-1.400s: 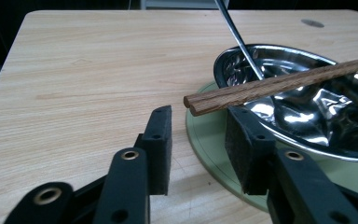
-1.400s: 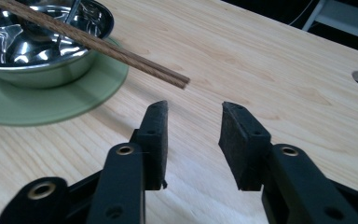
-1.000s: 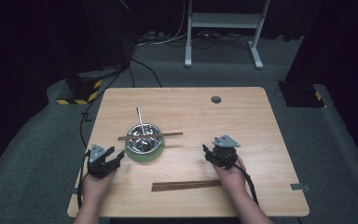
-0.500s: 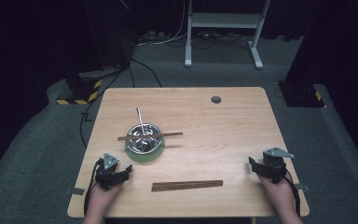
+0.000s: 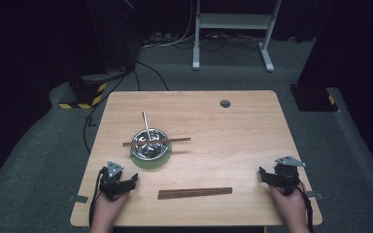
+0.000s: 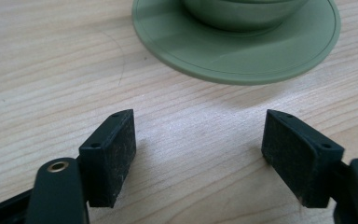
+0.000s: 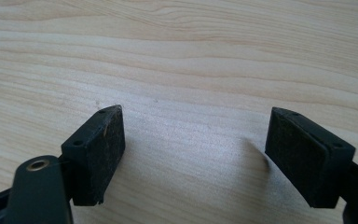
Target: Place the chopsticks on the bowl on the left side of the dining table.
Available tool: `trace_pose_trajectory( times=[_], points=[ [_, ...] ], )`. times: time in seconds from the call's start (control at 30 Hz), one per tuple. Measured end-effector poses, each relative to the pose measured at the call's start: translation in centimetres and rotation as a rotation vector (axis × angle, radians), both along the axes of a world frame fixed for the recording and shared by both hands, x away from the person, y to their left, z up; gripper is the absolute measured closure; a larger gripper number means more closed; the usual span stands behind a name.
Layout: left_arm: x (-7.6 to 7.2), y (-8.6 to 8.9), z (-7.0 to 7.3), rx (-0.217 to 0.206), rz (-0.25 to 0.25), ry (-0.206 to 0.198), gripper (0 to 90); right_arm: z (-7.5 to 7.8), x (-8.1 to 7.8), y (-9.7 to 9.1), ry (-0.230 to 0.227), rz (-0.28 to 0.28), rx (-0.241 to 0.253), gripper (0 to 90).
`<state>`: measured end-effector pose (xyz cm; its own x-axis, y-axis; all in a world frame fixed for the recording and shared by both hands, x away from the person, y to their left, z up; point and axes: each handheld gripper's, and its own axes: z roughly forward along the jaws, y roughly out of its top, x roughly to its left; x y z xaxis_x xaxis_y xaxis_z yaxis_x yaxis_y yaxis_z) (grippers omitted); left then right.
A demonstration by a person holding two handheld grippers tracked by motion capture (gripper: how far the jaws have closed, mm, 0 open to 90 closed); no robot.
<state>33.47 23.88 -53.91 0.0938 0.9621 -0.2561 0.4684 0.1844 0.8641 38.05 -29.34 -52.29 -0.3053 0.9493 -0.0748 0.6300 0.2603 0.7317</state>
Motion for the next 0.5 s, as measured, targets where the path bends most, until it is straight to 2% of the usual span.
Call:
trace_pose_trajectory(
  times=[0.03, 0.07, 0.1, 0.17, 0.27, 0.3, 0.33, 0.4, 0.43, 0.5],
  points=[
    [0.04, -0.03, 0.01, -0.013, -0.050, -0.001, 26.8, 0.02, 0.04, -0.33, 0.035, -0.005, 0.040, 19.6],
    [0.04, -0.03, 0.01, -0.013, -0.050, -0.001, 26.8, 0.02, 0.04, -0.33, 0.035, -0.005, 0.040, 19.6],
    [0.08, -0.03, 0.03, -0.036, -0.048, 0.007, 26.8, 0.07, 0.16, -0.62, 0.046, -0.002, 0.061, 19.6],
    [-0.09, 0.22, 0.07, -0.008, -0.067, 0.025, 26.5, 0.02, 0.10, -0.52, 0.040, -0.010, 0.049, 19.7],
    [-0.06, 0.03, 0.05, -0.030, -0.050, 0.017, 26.4, 0.02, 0.10, -0.52, 0.041, -0.010, 0.049, 19.7],
    [-0.10, 0.23, 0.07, -0.008, -0.068, 0.025, 26.4, 0.02, 0.11, -0.52, 0.041, -0.010, 0.049, 19.6],
    [-0.10, 0.24, 0.07, -0.006, -0.068, 0.025, 26.4, 0.04, 0.10, -0.53, 0.043, -0.008, 0.049, 19.6],
    [-0.07, 0.19, 0.06, -0.013, -0.066, 0.021, 26.4, 0.05, 0.10, -0.54, 0.045, -0.008, 0.050, 19.7],
    [-0.04, 0.02, 0.05, -0.033, -0.050, 0.016, 26.4, 0.07, 0.09, -0.55, 0.047, -0.007, 0.050, 19.7],
    [-0.03, -0.01, 0.05, -0.035, -0.049, 0.015, 26.4, 0.07, 0.09, -0.55, 0.047, -0.007, 0.050, 19.6]
  ],
)
